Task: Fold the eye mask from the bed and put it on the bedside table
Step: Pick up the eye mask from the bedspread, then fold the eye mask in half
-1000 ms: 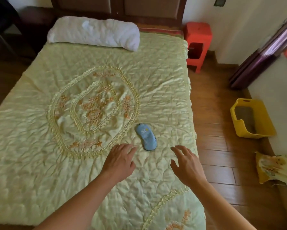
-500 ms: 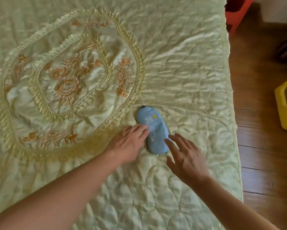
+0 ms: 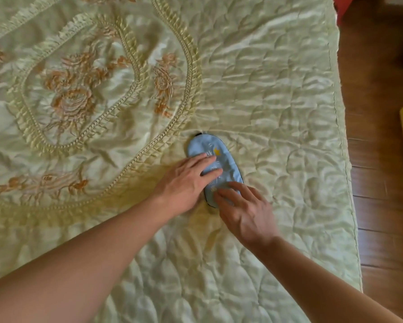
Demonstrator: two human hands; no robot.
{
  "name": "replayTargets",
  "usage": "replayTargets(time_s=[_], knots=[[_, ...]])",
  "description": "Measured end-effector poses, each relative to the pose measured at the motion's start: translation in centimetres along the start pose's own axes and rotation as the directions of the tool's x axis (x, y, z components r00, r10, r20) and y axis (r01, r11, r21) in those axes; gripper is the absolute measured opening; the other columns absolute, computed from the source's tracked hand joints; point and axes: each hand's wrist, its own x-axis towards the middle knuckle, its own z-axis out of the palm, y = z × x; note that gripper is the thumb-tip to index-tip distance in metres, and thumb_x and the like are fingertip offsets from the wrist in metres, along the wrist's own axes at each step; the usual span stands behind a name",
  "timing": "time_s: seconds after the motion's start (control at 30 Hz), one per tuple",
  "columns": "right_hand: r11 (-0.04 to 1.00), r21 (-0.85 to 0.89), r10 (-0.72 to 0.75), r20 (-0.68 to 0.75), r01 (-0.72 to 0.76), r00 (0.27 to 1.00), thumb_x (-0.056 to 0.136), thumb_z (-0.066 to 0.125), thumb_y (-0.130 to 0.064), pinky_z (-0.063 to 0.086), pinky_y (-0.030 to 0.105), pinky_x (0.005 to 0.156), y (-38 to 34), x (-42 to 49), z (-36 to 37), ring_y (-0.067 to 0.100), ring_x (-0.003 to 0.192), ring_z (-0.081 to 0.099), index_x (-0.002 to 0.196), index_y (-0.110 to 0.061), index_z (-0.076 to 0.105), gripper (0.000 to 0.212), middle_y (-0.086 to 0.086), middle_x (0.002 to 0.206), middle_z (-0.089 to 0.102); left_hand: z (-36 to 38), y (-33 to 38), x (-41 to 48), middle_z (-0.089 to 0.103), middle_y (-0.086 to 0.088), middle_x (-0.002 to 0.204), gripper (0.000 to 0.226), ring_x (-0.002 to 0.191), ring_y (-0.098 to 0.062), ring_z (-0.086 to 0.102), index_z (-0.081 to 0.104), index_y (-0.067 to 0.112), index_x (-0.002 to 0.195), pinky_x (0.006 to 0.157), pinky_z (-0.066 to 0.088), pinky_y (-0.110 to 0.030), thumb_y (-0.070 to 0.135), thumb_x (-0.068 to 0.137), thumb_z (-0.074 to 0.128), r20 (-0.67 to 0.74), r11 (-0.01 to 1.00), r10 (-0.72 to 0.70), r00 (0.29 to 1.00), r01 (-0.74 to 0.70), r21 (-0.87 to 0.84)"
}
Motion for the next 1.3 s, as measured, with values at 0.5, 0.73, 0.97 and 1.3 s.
replayTargets(time_s=[0.5,0.73,0.97,1.3], knots=[[0.829,0.421,0.242,0.324,-0.368,0.915,0.089,0.057,-0.014,0.059,0.033,0.071,-4.4,6.3,-26.3,0.013,0.085,0.07,0.099,-0.023,0.078,0.025,-0.007,0.096,0.079,-18.7,10.4,-8.2,0.069,0.007,0.103,0.034,0.093,-0.008,0.064,0.062,0.025,0.113,0.077,0.049,-0.019,0.039,0.083,0.07,0.393,0.66,-0.07,0.917,0.338,-0.671],[0.442,0.67,0.528,0.344,-0.597,0.776,0.084,0.075,-0.021,0.06,0.024,0.075,-8.3,8.0,-43.5,0.01,0.086,0.072,0.106,-0.029,0.076,0.024,-0.005,0.092,0.075,-35.3,19.8,-14.6,0.07,0.016,0.101,0.022,0.092,0.006,0.066,0.062,0.035,0.107,0.074,0.05,-0.013,0.03,0.087,0.072,0.251,0.351,-0.152,0.956,0.29,-0.89],[-0.186,0.751,0.437,0.641,-0.634,0.631,0.085,0.079,-0.013,0.061,0.047,0.09,-12.8,5.9,-53.3,0.033,0.096,0.077,0.109,-0.001,0.075,0.027,0.021,0.106,0.078,-45.4,25.0,-19.5,0.077,0.0,0.107,0.026,0.097,-0.014,0.072,0.07,0.022,0.112,0.089,0.057,-0.034,0.023,0.086,0.074,0.181,0.146,-0.301,0.936,0.233,-0.961],[-0.25,0.7,0.404,0.704,-0.669,0.585,0.08,0.084,-0.016,0.06,0.047,0.094,-15.0,2.9,-55.1,0.034,0.106,0.073,0.114,0.001,0.073,0.039,0.02,0.113,0.077,-47.7,27.6,-25.7,0.079,-0.004,0.103,0.032,0.097,-0.02,0.074,0.072,0.014,0.111,0.09,0.058,-0.04,0.023,0.081,0.078,0.401,-0.004,-0.279,0.873,0.417,-0.909]])
